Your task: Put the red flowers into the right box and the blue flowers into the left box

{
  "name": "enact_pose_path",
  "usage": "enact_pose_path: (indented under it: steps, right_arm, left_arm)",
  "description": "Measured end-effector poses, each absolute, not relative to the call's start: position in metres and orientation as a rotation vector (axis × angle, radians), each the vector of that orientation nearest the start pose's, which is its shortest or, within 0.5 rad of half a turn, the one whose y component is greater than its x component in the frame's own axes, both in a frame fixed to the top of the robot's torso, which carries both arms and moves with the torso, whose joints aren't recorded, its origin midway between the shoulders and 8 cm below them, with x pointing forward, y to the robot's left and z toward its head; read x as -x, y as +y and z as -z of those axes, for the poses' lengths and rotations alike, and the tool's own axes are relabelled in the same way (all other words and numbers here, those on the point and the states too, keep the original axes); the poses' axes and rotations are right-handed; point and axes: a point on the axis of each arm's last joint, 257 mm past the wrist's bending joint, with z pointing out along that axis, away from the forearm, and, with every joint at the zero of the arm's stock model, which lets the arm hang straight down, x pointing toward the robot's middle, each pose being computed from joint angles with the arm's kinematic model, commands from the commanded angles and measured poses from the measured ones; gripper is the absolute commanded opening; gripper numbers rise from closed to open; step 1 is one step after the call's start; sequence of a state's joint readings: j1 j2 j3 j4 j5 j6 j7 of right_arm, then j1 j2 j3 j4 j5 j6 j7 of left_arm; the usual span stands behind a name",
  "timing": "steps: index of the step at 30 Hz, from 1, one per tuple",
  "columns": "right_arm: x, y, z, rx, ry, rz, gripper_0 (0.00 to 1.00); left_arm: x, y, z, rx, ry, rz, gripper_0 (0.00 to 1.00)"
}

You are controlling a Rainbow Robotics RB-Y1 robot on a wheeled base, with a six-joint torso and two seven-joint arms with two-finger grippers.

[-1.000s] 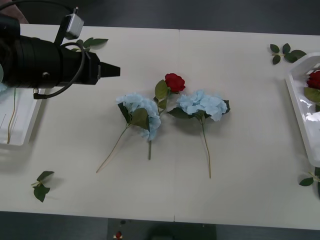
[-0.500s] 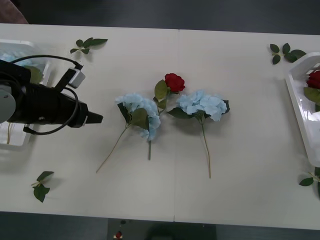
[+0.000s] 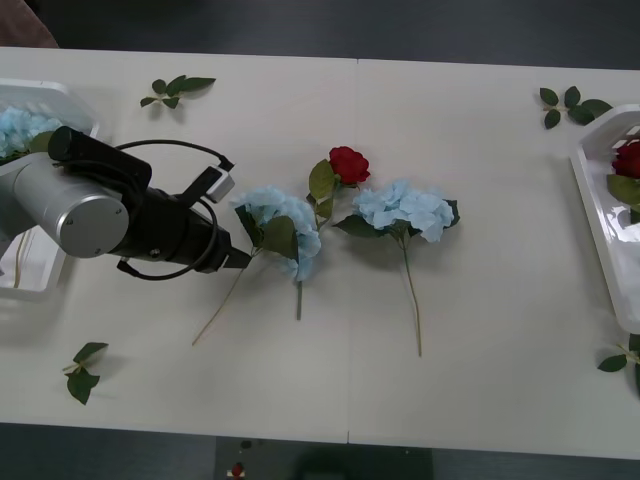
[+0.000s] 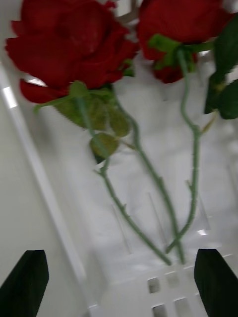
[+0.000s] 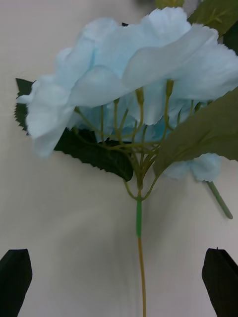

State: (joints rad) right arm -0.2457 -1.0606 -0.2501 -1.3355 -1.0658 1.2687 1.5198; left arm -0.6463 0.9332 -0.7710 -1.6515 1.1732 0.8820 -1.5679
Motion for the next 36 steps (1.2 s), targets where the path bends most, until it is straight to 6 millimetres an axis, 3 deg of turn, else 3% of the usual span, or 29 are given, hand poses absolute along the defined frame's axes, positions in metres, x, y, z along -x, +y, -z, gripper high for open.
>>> enact_pose_path:
  steps: [3, 8, 17, 23, 27, 36]
  right_arm:
    - [-0.47, -0.515, 0.165, -0.269, 2.484, -0.164, 1.0]
    - [-0.475, -0.43, 0.148, -0.068, 2.422, -0.359, 1.0]
    - [-0.442, -0.321, 0.175, 0.208, 2.476, -0.433, 1.0]
    - [-0.426, -0.264, 0.184, 0.271, 2.485, -0.453, 1.0]
    - [-0.424, -0.232, 0.201, 0.291, 2.5, -0.458, 1.0]
    - [-0.427, -0.182, 0.248, 0.294, 2.547, -0.341, 1.0]
  left_arm:
    - [-0.489, 0.14, 0.279, -0.839, 2.393, 0.39, 1.0]
    - [-0.49, 0.132, 0.296, -0.88, 2.413, 0.356, 1.0]
    - [-0.489, 0.138, 0.314, -0.975, 2.419, 0.253, 1.0]
    - [-0.49, 0.133, 0.316, -0.992, 2.408, 0.241, 1.0]
    - [-0.492, 0.125, 0.319, -1.02, 2.385, 0.219, 1.0]
    - [-0.497, 0.111, 0.335, -1.086, 2.375, 0.154, 1.0]
